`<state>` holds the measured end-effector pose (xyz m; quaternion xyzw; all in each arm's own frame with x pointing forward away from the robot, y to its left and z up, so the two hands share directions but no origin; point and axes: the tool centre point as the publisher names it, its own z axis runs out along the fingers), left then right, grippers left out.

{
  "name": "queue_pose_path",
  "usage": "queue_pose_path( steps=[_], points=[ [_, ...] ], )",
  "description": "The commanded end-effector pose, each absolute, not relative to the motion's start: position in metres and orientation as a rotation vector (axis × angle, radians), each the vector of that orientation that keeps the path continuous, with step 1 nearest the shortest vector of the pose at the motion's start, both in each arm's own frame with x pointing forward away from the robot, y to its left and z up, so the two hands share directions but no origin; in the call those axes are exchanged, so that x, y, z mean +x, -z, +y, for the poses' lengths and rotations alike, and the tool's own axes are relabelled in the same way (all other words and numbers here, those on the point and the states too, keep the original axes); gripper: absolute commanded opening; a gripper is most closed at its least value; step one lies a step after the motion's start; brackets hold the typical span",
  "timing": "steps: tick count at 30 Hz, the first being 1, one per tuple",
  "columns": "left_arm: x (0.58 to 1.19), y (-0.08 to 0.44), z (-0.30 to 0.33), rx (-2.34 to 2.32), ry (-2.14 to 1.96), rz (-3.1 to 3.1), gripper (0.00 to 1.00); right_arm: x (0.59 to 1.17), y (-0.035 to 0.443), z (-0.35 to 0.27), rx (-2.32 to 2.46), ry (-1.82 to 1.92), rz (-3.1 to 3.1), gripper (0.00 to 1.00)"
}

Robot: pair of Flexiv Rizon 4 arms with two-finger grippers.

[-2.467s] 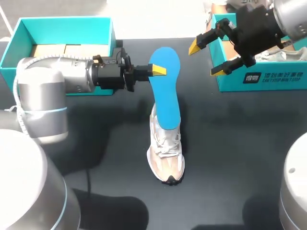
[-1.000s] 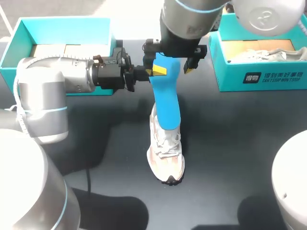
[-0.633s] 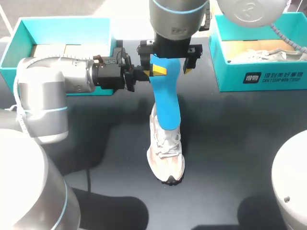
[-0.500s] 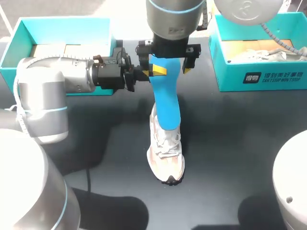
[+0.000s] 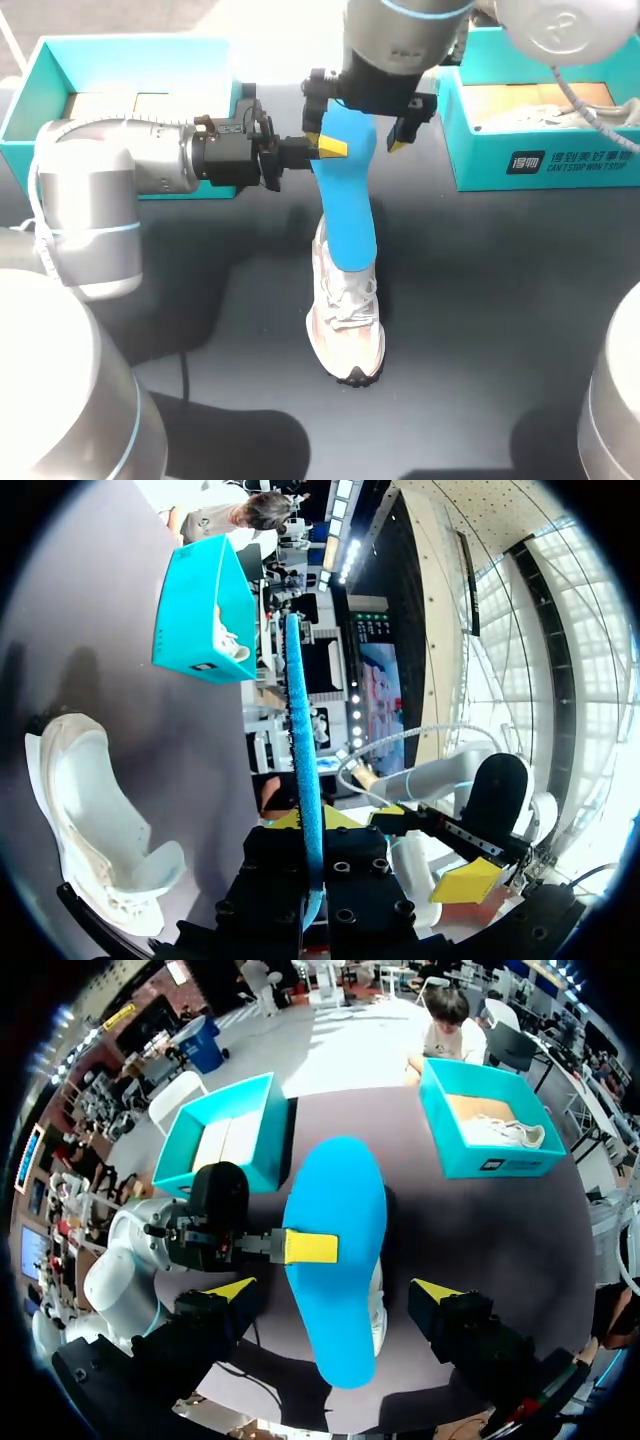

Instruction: Take the shoe out of the shoebox, open the shoe tongue, remove and reinsert the insole, then place the shoe into the shoebox

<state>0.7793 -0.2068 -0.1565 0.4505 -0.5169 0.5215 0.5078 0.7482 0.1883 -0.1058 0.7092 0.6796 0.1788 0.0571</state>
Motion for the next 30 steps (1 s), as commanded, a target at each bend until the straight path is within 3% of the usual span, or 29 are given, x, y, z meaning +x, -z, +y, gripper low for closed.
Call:
queue_pose_path(
  steps=[1,4,16,30],
  points=[
    [0.779,0.156,-0.207,1.086,-1.258,-1.246,0.0,0.742,0.111,0.154,2.174,-0.886,2.201,1.0],
    [0.779,0.156,-0.207,1.086,-1.258,-1.246,0.0,0.743,0.106,0.145,2.271,-1.125,2.213,1.0],
    [0.779,0.156,-0.207,1.086,-1.258,-1.246,0.0,0.75,0.096,0.134,2.283,-1.4,2.36,1.0],
    [0.779,0.156,-0.207,1.086,-1.258,-1.246,0.0,0.749,0.104,0.135,2.299,-1.495,2.323,1.0]
  ],
)
